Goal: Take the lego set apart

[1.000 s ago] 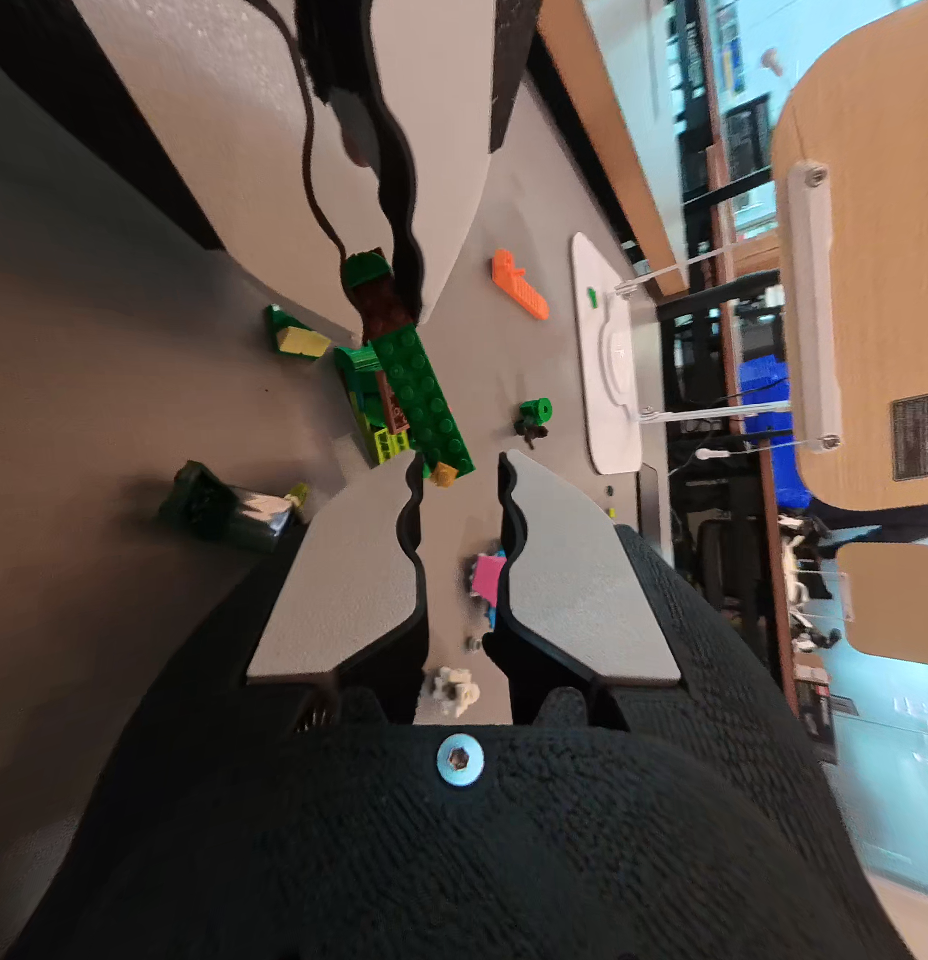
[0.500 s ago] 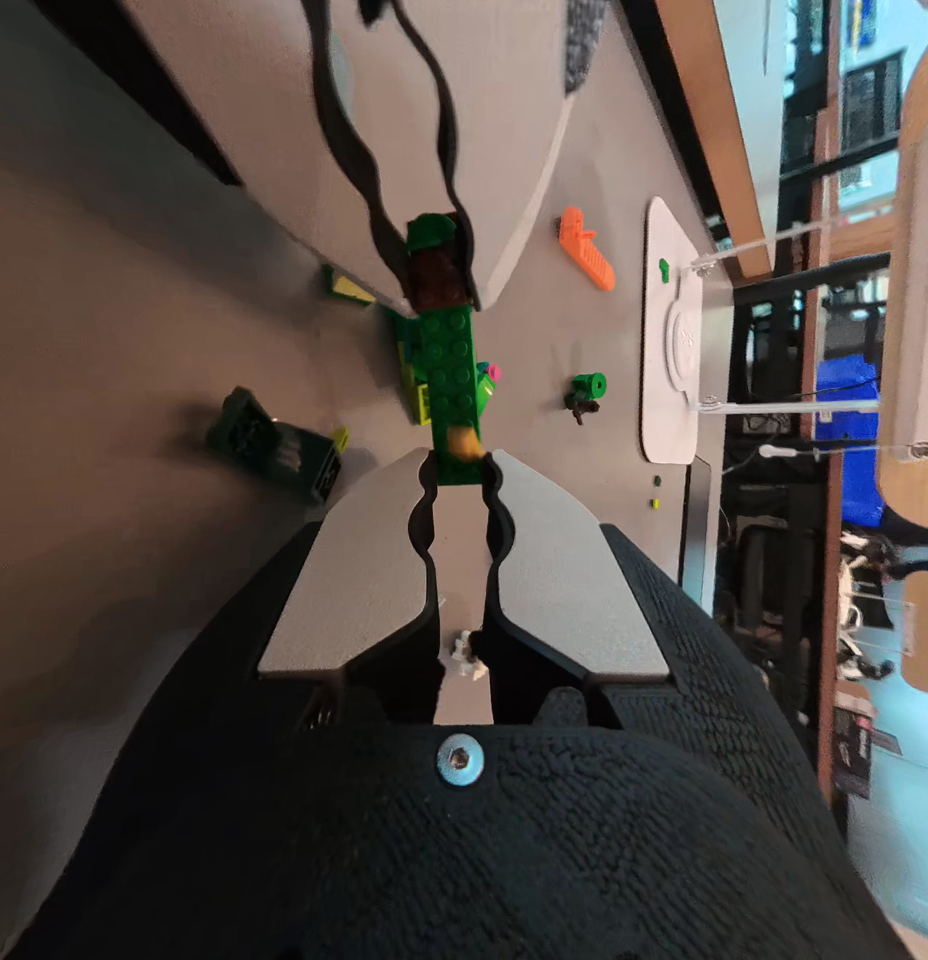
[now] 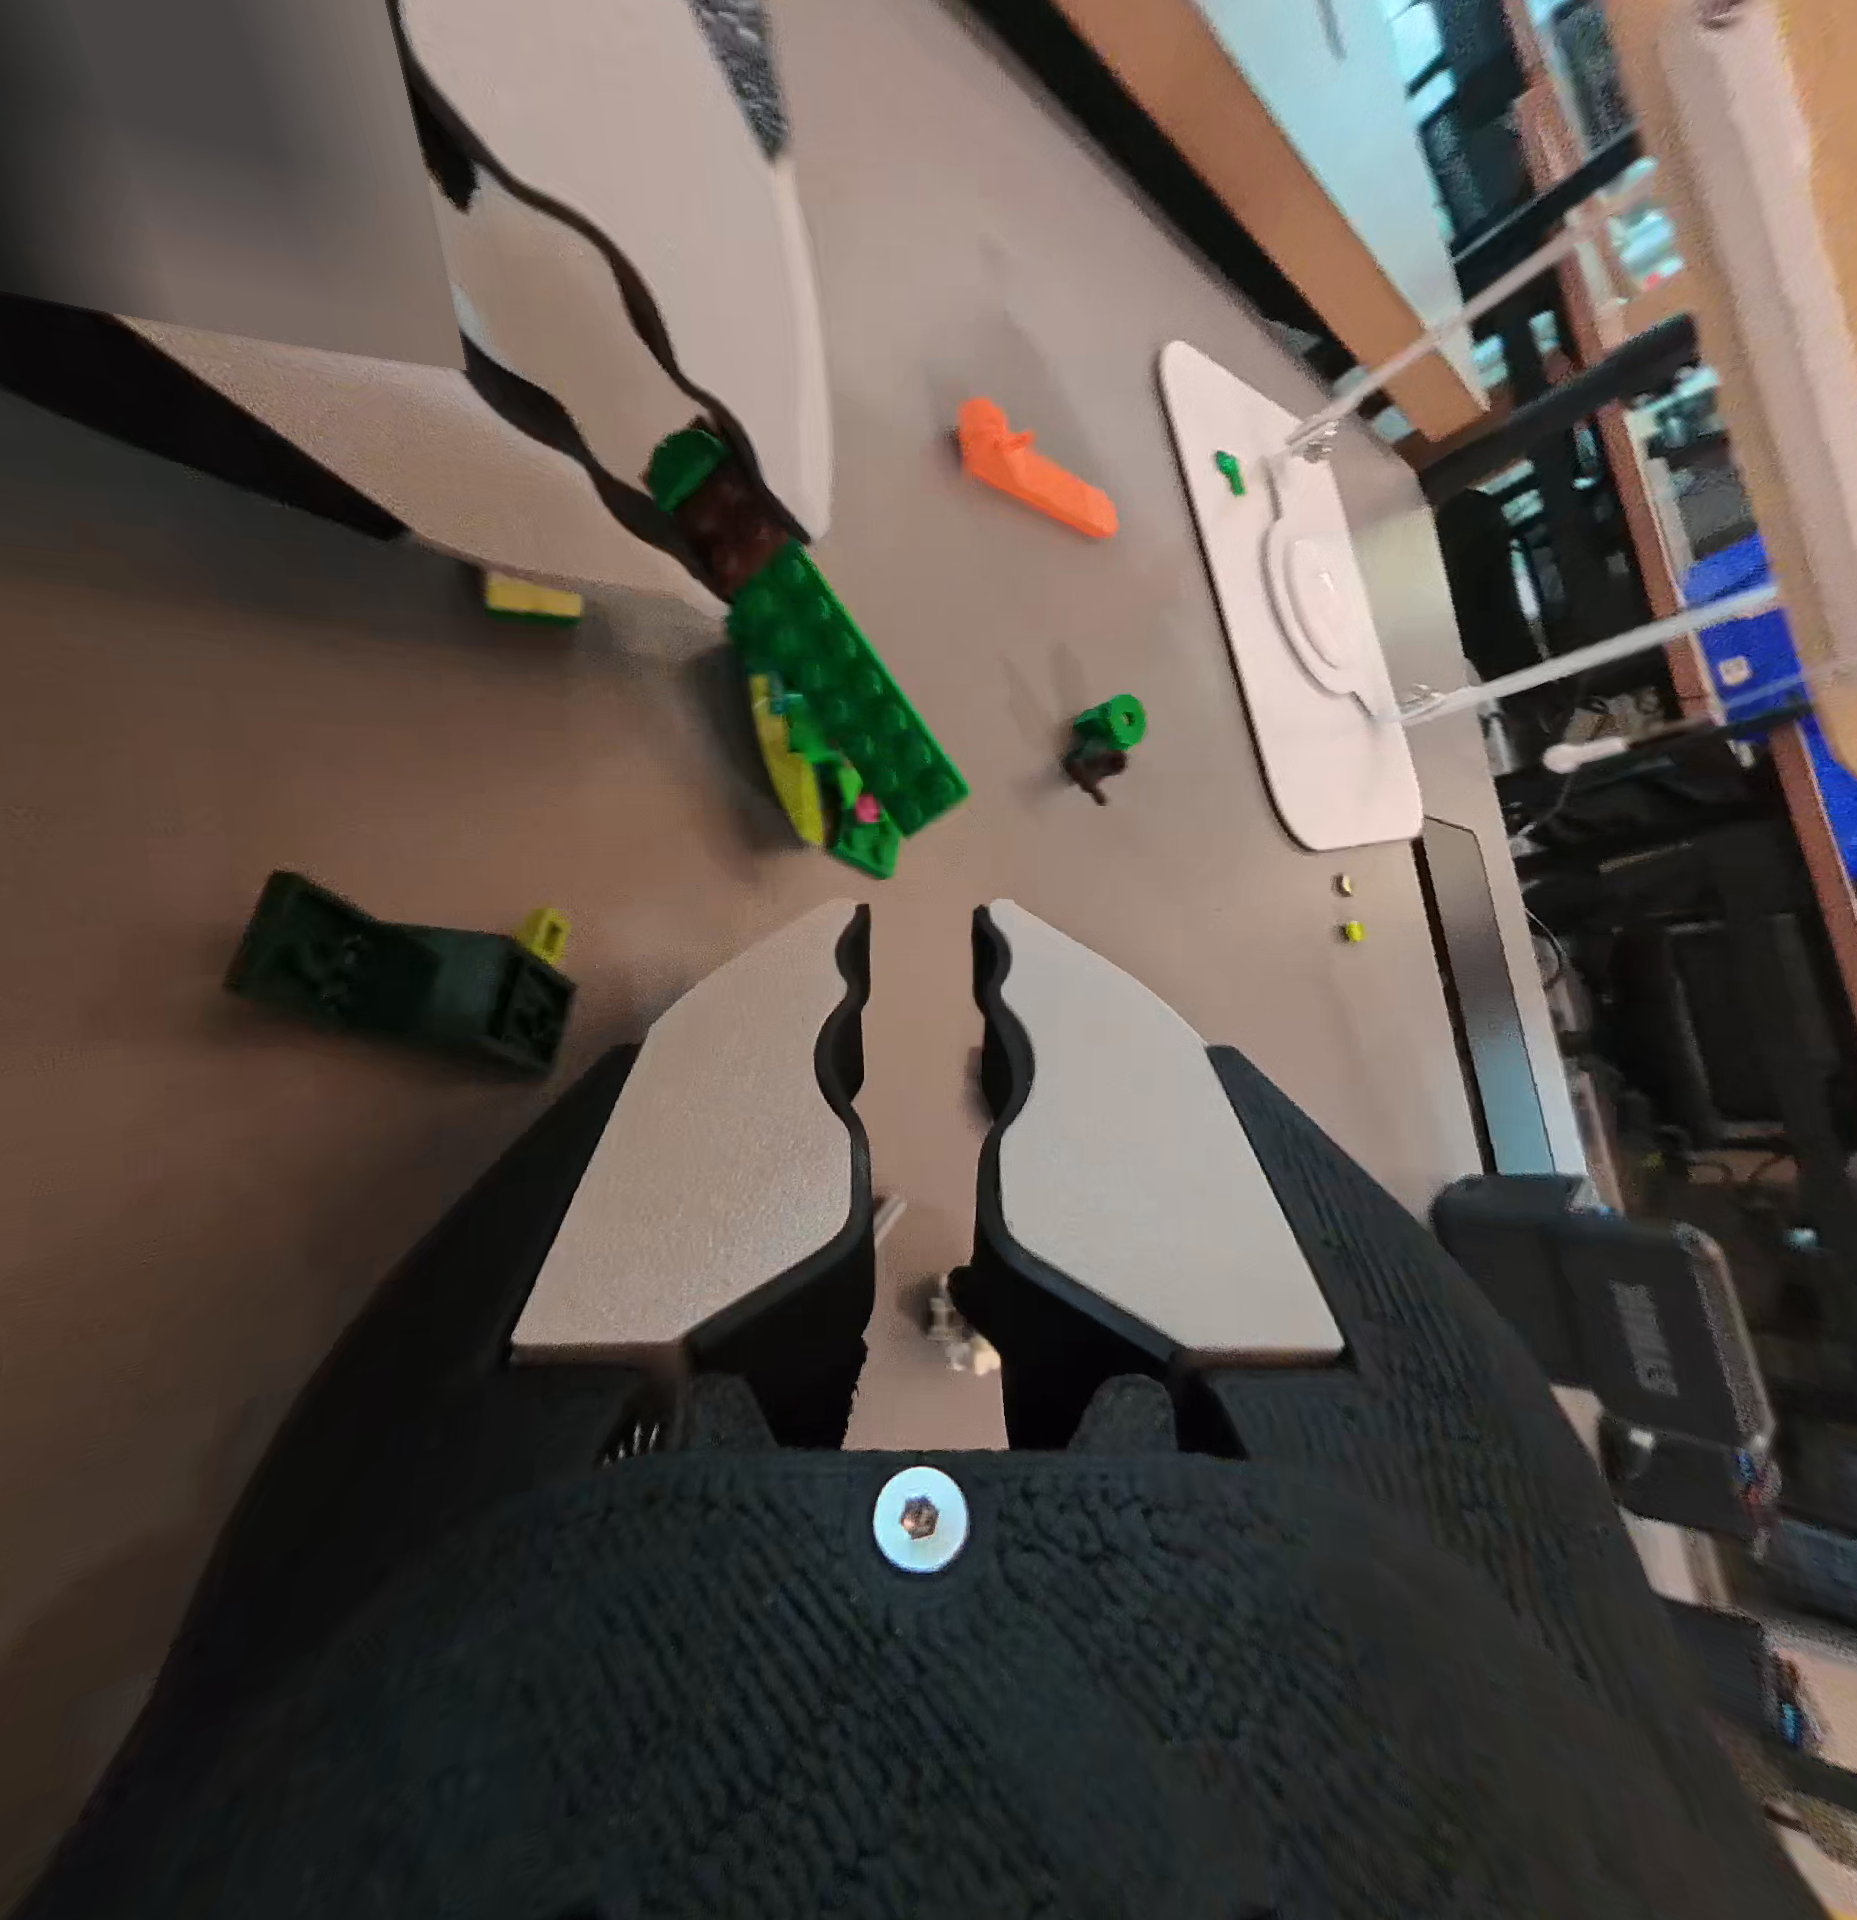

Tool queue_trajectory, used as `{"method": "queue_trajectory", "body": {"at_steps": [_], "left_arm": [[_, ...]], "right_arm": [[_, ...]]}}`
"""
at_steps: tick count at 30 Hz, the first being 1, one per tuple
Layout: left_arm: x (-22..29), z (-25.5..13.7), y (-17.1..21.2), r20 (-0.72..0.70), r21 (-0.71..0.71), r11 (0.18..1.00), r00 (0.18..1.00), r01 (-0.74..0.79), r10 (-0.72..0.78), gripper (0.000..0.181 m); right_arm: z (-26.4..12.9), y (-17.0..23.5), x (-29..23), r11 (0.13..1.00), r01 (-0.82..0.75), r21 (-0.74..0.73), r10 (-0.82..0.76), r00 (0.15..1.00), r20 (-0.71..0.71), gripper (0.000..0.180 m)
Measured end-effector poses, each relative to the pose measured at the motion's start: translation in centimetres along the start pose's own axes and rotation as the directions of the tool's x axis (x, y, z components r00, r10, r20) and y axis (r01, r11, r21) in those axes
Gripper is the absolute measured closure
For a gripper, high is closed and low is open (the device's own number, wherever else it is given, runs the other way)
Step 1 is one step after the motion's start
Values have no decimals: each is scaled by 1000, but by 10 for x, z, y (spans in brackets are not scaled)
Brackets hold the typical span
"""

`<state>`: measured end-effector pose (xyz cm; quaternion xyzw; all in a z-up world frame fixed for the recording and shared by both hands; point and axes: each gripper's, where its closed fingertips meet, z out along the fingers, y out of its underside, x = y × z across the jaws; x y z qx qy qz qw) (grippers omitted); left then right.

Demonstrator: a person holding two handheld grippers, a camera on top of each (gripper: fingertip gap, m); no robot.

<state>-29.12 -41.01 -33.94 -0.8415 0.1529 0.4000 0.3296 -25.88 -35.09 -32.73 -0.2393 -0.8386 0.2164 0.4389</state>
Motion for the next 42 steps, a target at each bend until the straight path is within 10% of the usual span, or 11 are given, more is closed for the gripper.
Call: {"method": "queue_trajectory", "body": {"at_steps": [13, 27, 42], "left_arm": [[-53, -57, 35, -66, 43, 914, 914, 404, -401, 164], [-101, -110, 103, 166, -48, 834, 828, 549, -536, 164], [-104, -374, 185, 510, 0, 725, 624, 688, -592, 164]], "right_arm": [[-4, -17, 33, 909, -353, 221, 371, 927, -45, 174], [-11, -37, 36, 840, -437, 320, 465, 885, -11, 180], [-11, -66, 22, 845, -308, 438, 393, 912, -118, 180]]}}
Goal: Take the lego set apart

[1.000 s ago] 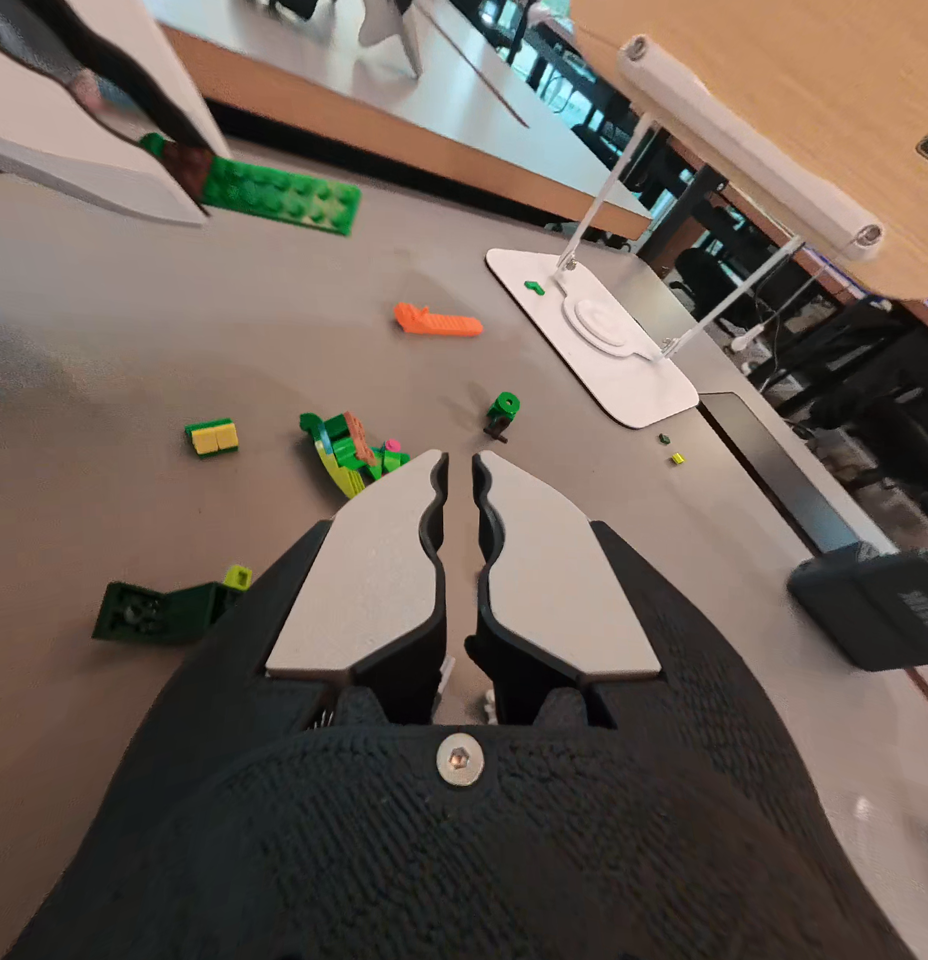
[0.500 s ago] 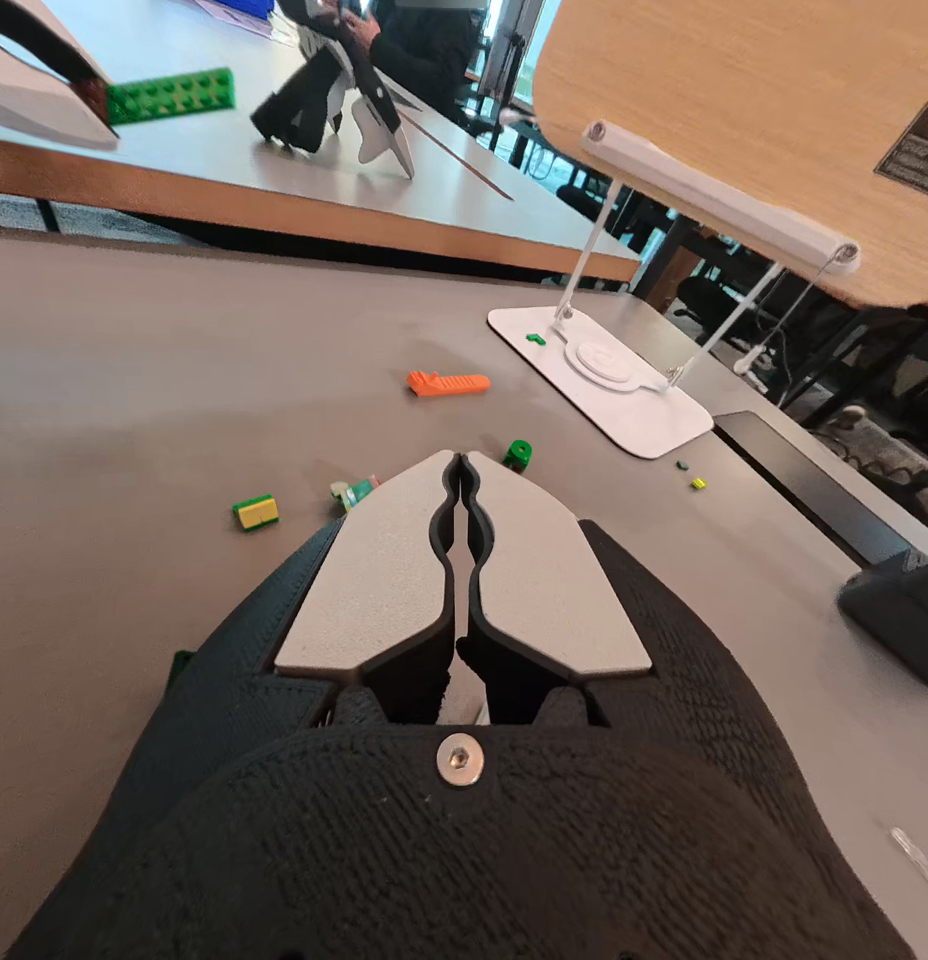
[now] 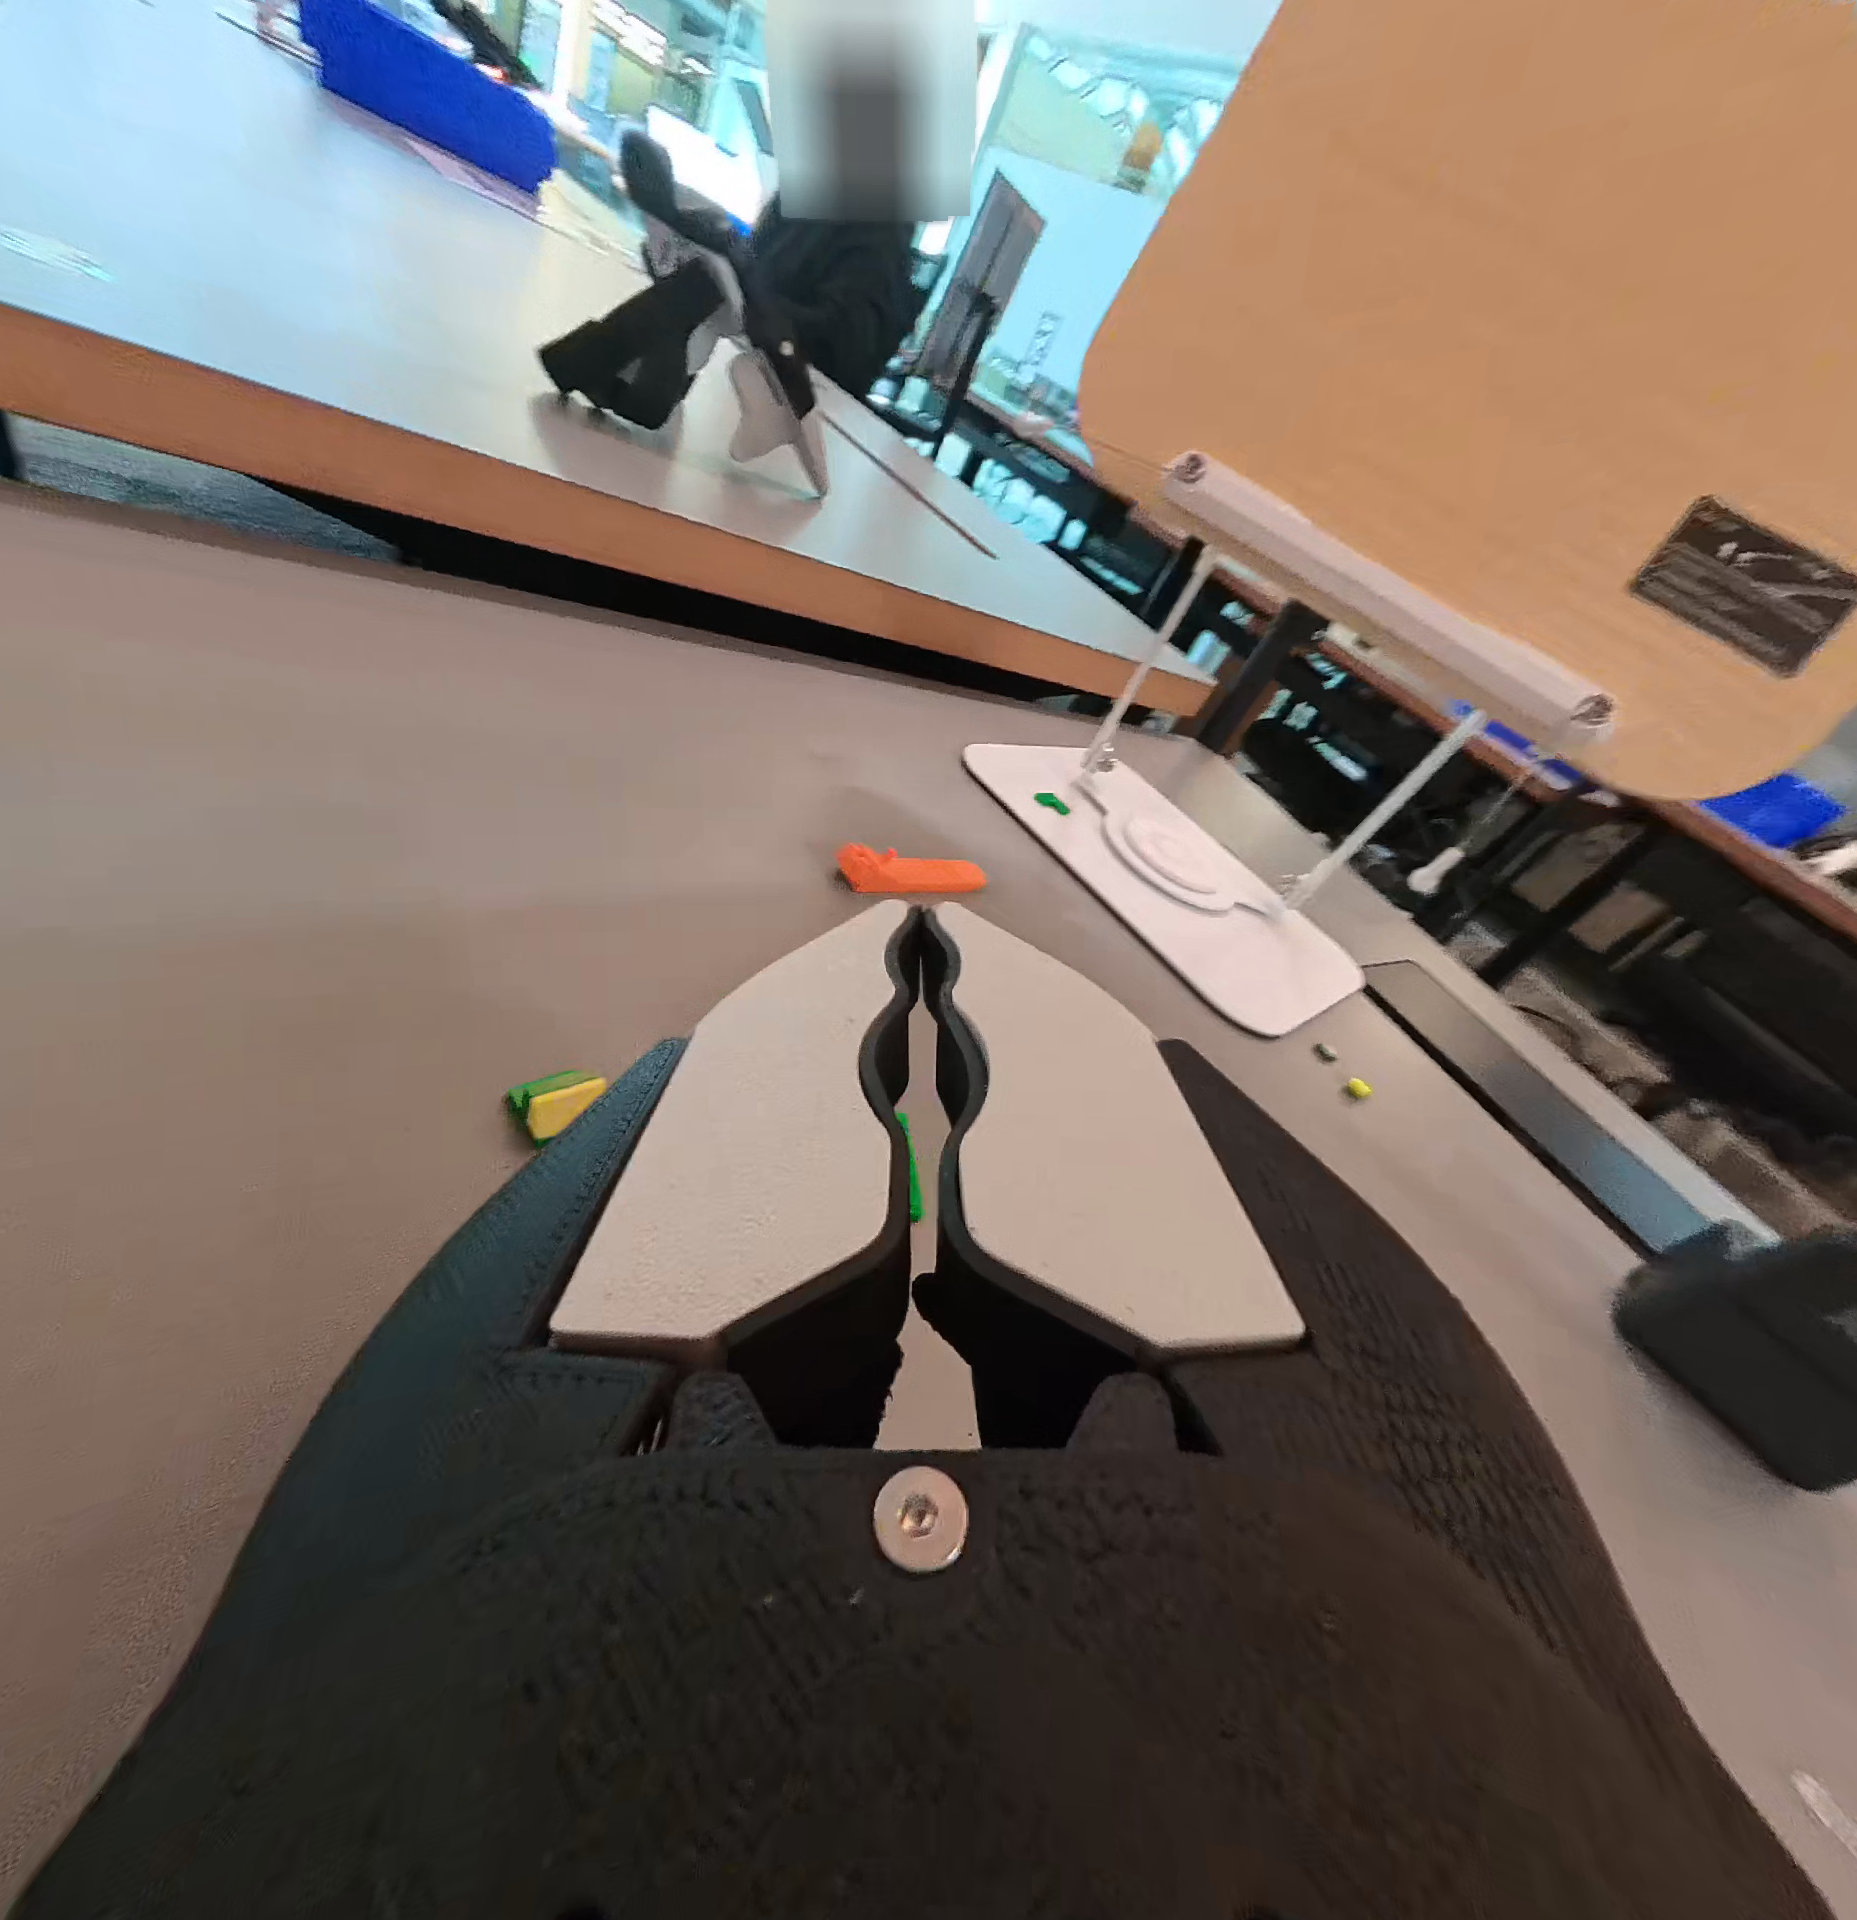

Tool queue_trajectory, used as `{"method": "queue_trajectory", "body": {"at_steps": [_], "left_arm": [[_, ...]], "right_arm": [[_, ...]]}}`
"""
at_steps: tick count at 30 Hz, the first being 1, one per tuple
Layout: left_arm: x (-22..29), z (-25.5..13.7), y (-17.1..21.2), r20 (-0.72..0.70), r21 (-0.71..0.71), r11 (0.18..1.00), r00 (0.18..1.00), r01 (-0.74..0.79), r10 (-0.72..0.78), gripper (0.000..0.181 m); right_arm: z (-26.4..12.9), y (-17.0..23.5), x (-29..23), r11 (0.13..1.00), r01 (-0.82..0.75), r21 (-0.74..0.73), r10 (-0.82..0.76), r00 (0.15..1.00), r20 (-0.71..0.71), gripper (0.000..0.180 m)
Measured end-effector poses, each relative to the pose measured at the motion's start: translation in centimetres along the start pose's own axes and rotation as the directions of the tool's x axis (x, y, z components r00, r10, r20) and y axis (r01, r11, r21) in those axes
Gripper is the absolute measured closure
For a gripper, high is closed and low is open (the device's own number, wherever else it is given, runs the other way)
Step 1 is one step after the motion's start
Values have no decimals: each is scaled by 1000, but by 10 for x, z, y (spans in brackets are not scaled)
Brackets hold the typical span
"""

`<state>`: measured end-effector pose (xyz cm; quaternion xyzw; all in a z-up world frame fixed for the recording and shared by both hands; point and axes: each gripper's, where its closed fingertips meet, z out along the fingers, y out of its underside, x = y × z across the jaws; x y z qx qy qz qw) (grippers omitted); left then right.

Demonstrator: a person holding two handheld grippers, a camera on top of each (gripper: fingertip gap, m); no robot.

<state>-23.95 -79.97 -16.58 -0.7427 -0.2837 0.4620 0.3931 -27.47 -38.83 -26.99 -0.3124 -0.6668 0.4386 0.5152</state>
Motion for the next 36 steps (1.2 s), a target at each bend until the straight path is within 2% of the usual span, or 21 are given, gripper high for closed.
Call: {"method": "queue_trajectory", "body": {"at_steps": [3, 7, 13, 17, 24, 30, 36], "left_arm": [[-17, -44, 32, 65, -5, 998, 996, 63, -62, 164], [-28, -80, 78, 139, -32, 995, 987, 91, -85, 164], [-34, -96, 139, 150, -66, 986, 978, 154, -143, 164], [-33, -91, 157, 146, -71, 983, 977, 169, -157, 164], [-6, -68, 132, 72, -25, 989, 987, 145, -143, 164], [30, -34, 74, -25, 45, 995, 996, 85, -84, 162], [85, 30, 2, -134, 173, 985, 991, 8, 16, 164]], "right_arm": [[2, 3, 1, 998, 58, 20, -56, 995, -82, 180], [2, -2, 0, 968, 247, 35, -236, 952, -194, 180], [3, -6, -8, 911, 413, 4, -399, 882, -251, 180], [5, -6, -19, 879, 476, 4, -463, 857, -225, 180], [-5, -18, -27, 882, 464, 80, -444, 876, -189, 180], [-6, -27, -36, 913, 402, 67, -394, 913, -106, 180], [-12, -37, -47, 887, 459, 45, -456, 888, -62, 180]]}}
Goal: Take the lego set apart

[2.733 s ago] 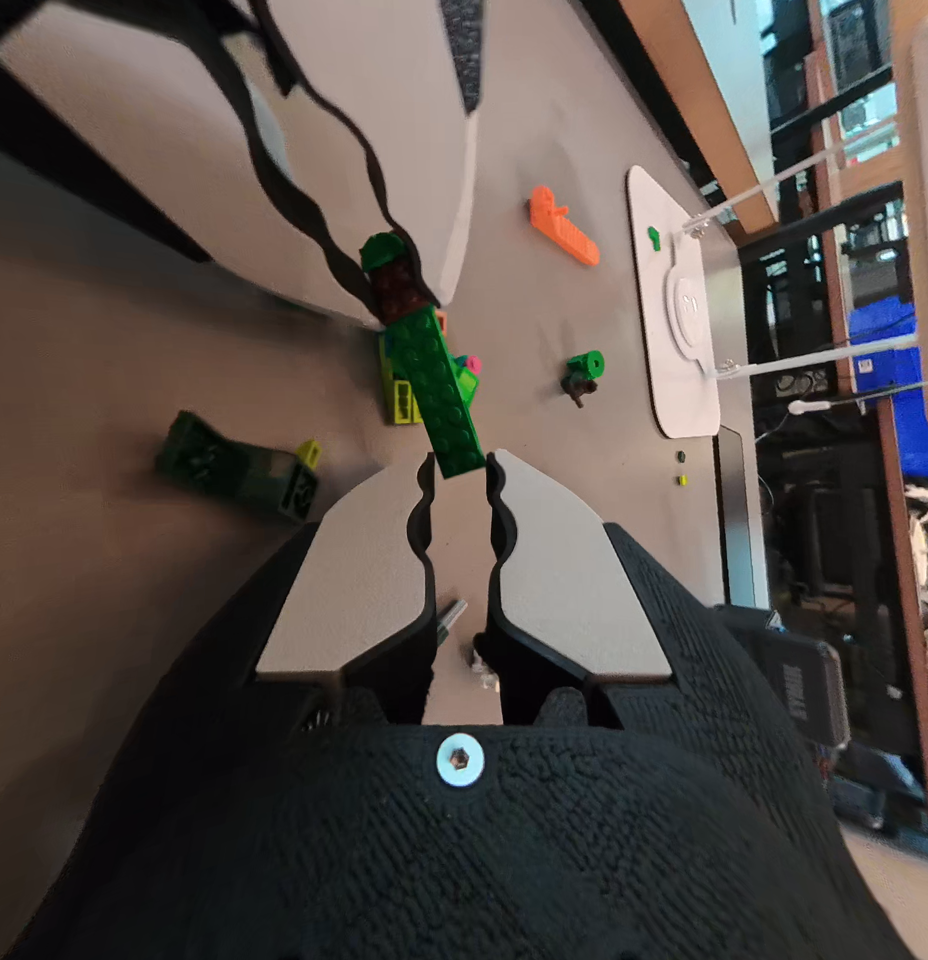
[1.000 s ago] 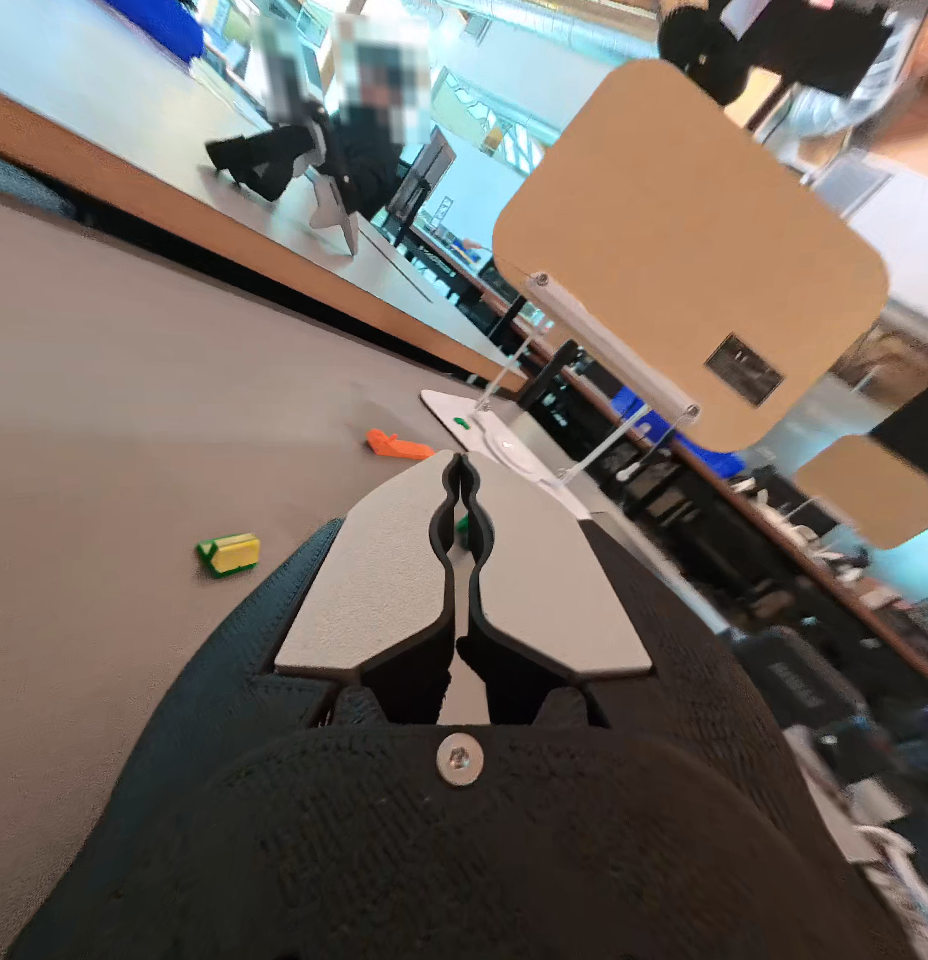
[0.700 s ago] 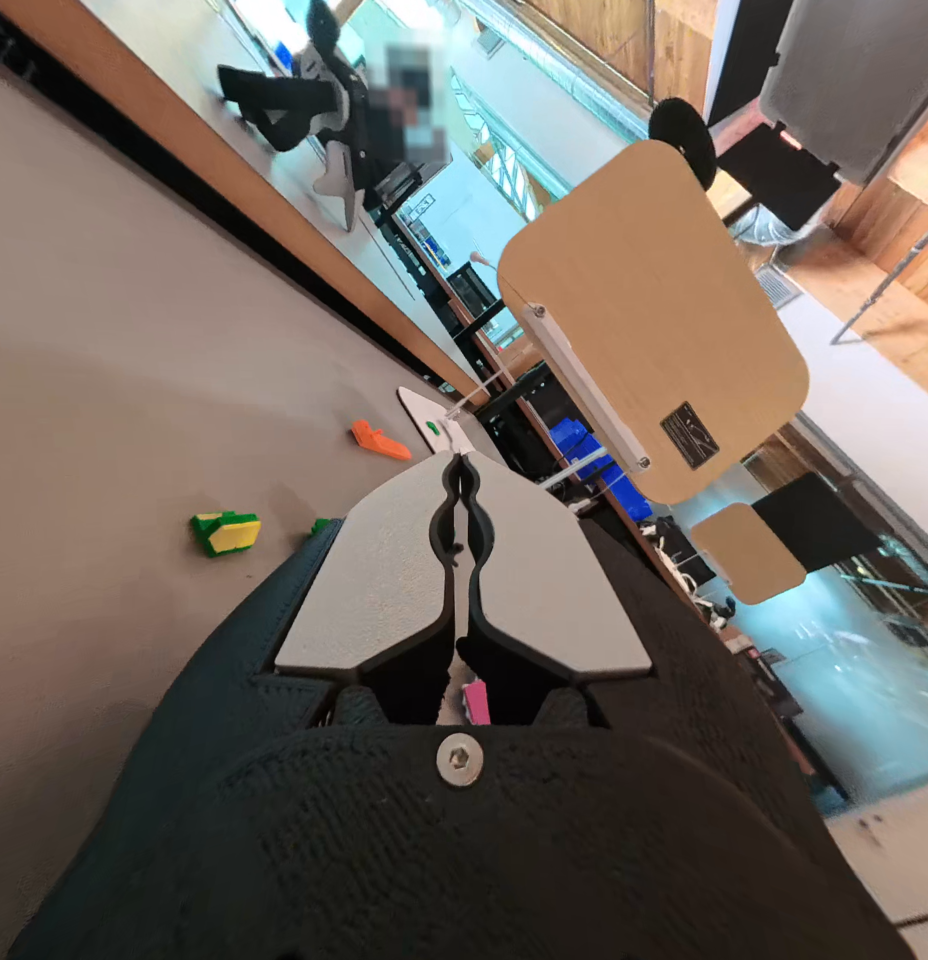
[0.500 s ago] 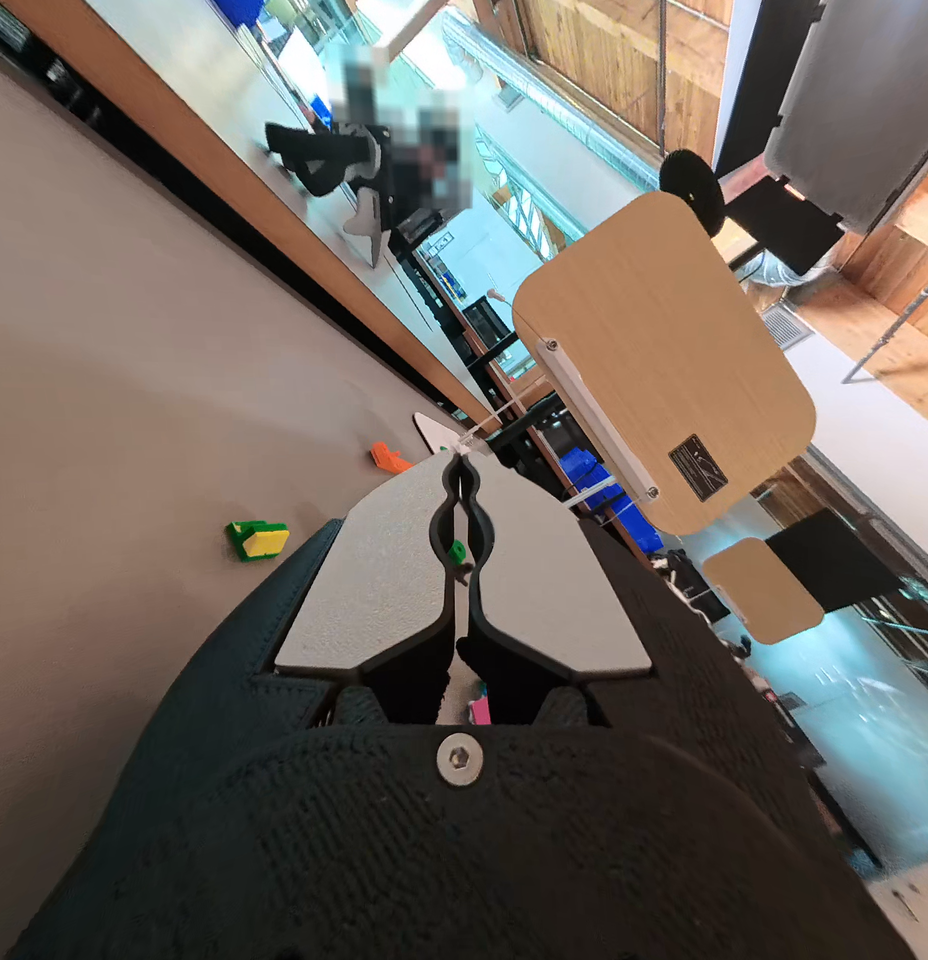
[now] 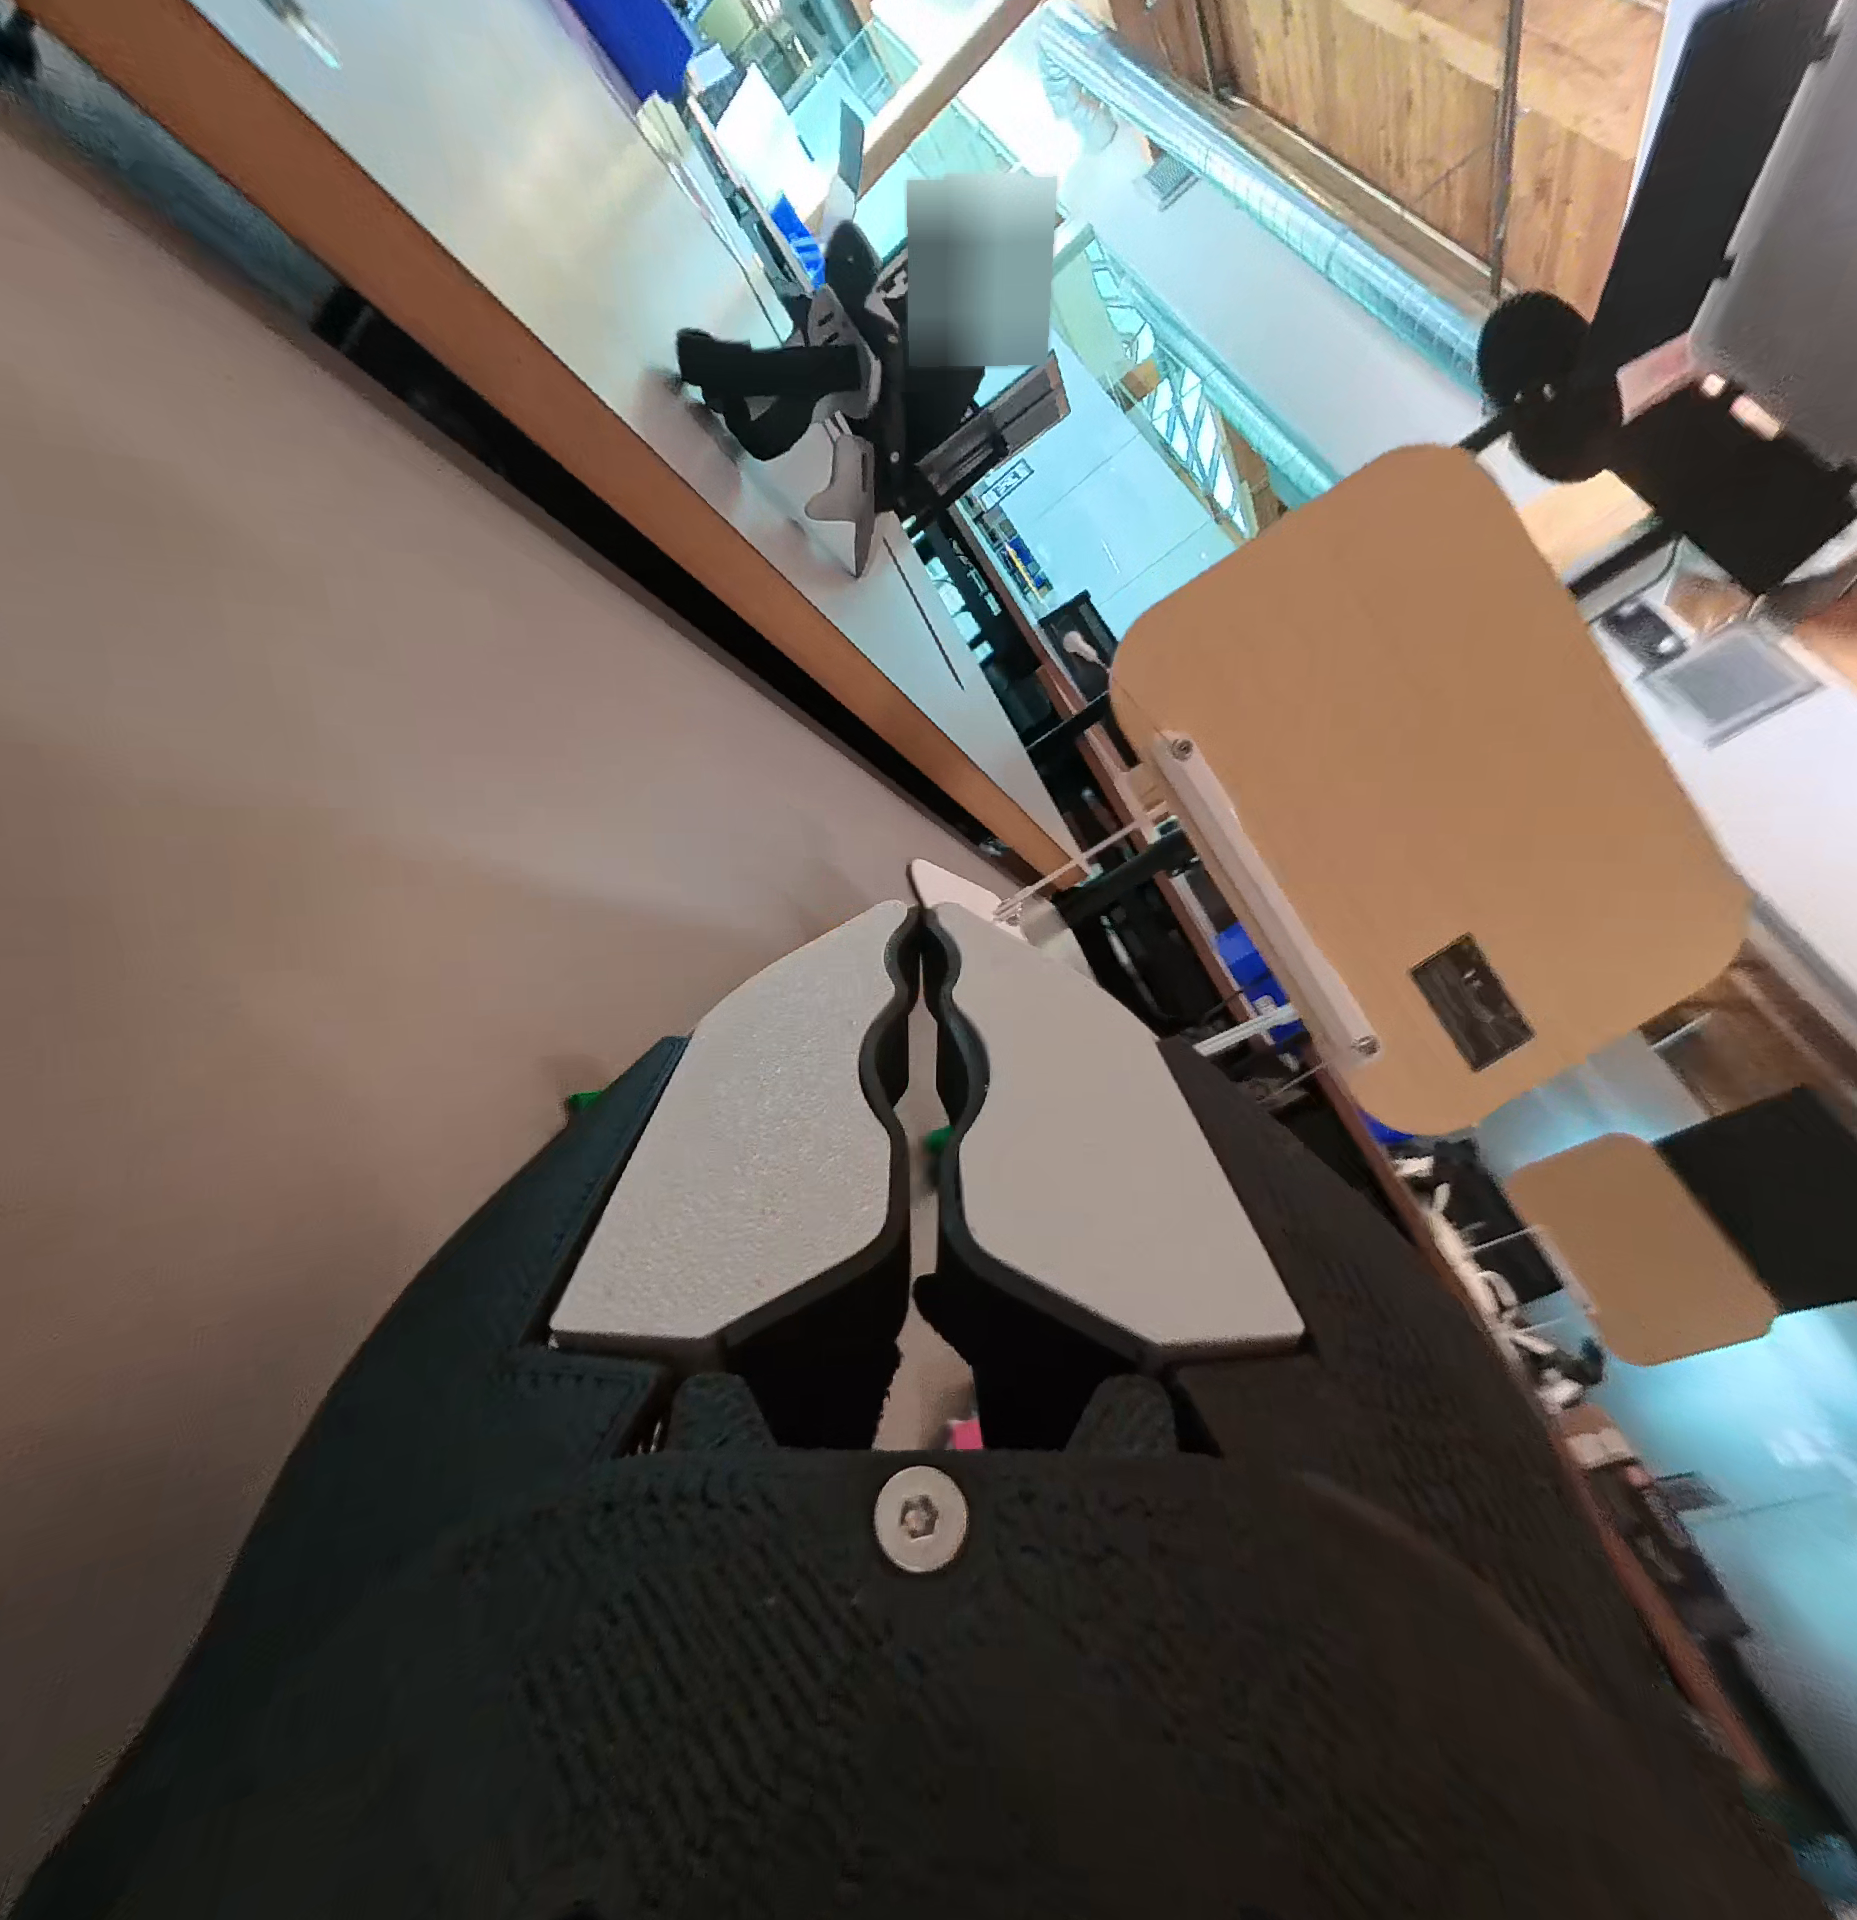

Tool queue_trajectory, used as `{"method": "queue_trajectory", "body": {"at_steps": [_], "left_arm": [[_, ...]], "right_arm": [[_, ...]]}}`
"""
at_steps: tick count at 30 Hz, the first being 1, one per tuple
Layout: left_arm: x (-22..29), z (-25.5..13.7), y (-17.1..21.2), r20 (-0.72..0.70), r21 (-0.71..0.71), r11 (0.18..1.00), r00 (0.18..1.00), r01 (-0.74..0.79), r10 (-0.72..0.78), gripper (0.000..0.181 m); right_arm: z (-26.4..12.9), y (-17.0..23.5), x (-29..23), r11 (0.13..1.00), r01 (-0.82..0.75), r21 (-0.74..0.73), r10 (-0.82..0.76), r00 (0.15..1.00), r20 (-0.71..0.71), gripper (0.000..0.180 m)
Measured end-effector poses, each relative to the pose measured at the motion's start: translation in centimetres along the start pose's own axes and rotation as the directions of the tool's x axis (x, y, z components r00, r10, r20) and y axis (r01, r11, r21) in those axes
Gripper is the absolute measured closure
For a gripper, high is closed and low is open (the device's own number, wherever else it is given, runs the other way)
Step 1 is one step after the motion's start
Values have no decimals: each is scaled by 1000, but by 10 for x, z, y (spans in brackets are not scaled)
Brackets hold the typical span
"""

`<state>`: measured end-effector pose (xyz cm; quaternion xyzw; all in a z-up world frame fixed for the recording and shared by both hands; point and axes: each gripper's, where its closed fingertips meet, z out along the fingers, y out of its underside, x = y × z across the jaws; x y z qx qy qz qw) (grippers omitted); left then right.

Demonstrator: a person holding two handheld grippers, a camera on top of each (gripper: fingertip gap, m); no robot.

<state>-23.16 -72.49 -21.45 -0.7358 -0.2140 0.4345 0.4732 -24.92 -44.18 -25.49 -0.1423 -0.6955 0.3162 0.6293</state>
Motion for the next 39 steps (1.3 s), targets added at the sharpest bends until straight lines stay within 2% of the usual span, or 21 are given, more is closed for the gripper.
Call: {"method": "queue_trajectory", "body": {"at_steps": [5, 12, 20, 25, 27, 33, 37, 39], "left_arm": [[33, 50, -40, -80, 90, 996, 997, -9, 16, 164], [50, 55, -62, -129, 114, 993, 992, 15, 0, 164], [46, 5, -49, -31, 64, 998, 1000, 3, -1, 164], [20, -48, -38, 91, 14, 996, 992, 89, -90, 164], [18, -68, -36, 102, 43, 987, 983, 152, -156, 164], [4, -103, 4, 198, -26, 984, 965, 178, -170, 164], [-5, -109, 23, 232, -4, 975, 949, 220, -213, 164], [-8, -112, 28, 240, 16, 973, 944, 231, -228, 164]], "right_arm": [[-13, -19, 24, 976, 215, -20, -216, 969, -121, 180], [-32, -35, 50, 951, 305, -45, -307, 923, -230, 180], [-34, -48, 37, 933, 360, -24, -357, 910, -211, 180], [-34, -51, 29, 885, 463, -52, -462, 858, -225, 180], [-38, -57, 28, 869, 493, -46, -488, 837, -247, 180], [-44, -60, 35, 872, 489, -39, -480, 833, -276, 180], [-41, -67, 6, 861, 502, 78, -475, 850, -228, 180], [-37, -68, -16, 883, 447, 143, -431, 893, -133, 180]]}}
